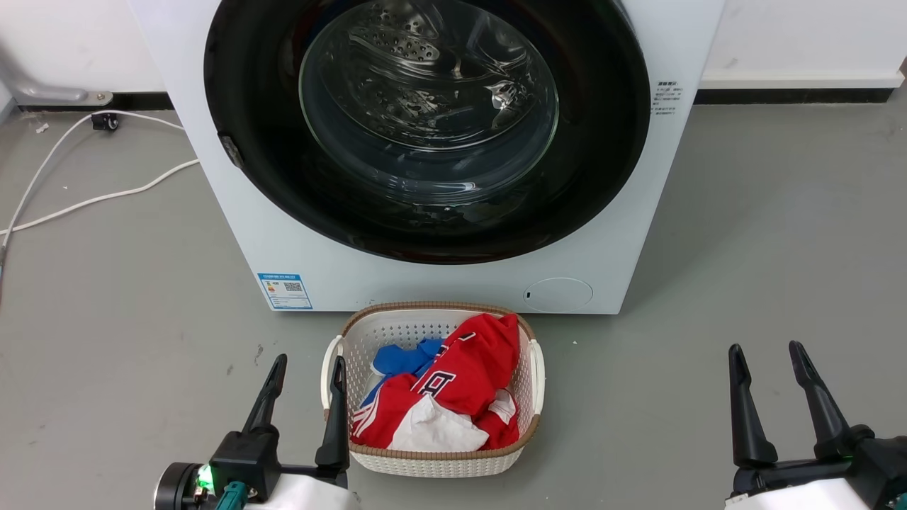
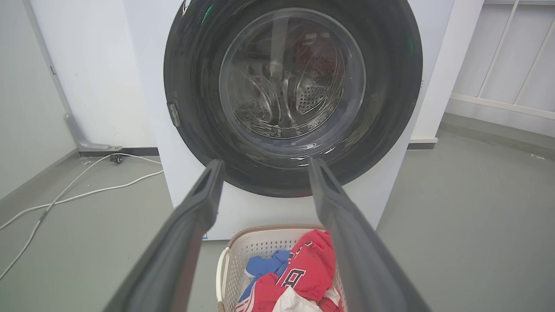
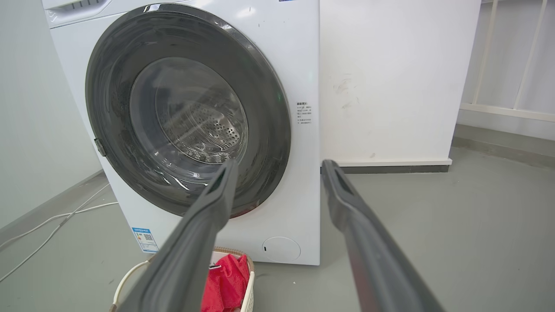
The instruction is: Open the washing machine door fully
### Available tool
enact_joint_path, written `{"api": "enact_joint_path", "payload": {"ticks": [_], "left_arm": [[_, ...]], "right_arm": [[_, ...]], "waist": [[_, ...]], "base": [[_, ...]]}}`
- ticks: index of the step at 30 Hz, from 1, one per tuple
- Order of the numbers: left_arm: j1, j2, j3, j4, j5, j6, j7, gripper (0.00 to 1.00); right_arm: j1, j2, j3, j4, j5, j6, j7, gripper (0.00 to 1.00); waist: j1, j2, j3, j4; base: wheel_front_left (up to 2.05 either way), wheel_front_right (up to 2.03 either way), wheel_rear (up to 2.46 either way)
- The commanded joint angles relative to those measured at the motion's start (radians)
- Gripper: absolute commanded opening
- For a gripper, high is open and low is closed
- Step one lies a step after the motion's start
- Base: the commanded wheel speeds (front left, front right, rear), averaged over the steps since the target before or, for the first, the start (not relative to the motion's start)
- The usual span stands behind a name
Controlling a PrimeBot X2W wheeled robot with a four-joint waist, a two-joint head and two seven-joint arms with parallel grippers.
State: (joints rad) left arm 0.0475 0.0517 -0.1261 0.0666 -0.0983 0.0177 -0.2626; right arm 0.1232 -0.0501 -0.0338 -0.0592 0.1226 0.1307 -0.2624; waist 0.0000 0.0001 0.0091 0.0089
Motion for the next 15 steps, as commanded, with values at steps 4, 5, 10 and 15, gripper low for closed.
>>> {"api": "enact_joint_path", "payload": {"ticks": [4, 5, 10, 15], "left_arm": [[0.01, -0.001, 0.001, 0.007, -0.009, 0.001, -0.003, 1.0], [0.01, -0.001, 0.0, 0.008, -0.011, 0.002, -0.003, 1.0], [0.01, -0.001, -0.003, 0.014, -0.018, 0.006, -0.003, 1.0], [0.01, -0.001, -0.006, 0.021, -0.018, 0.008, -0.003, 1.0]], "right_arm": [[0.007, 0.0, -0.002, 0.009, 0.01, 0.0, -0.004, 1.0], [0.007, 0.0, -0.002, 0.011, 0.013, 0.0, -0.004, 1.0], [0.007, 0.0, -0.001, 0.022, 0.021, 0.0, -0.004, 1.0], [0.009, 0.0, 0.001, 0.029, 0.024, 0.0, -0.004, 1.0]], "waist": [[0.0, -0.0001, 0.0, -0.001], [0.0, -0.0001, 0.0, -0.001], [0.0, -0.0001, -0.001, -0.001], [0.0, -0.0001, -0.004, 0.0]], "base": [[0.0, 0.0, 0.0], [0.0, 0.0, 0.0], [0.0, 0.0, 0.0], [0.0, 0.0, 0.0]]}}
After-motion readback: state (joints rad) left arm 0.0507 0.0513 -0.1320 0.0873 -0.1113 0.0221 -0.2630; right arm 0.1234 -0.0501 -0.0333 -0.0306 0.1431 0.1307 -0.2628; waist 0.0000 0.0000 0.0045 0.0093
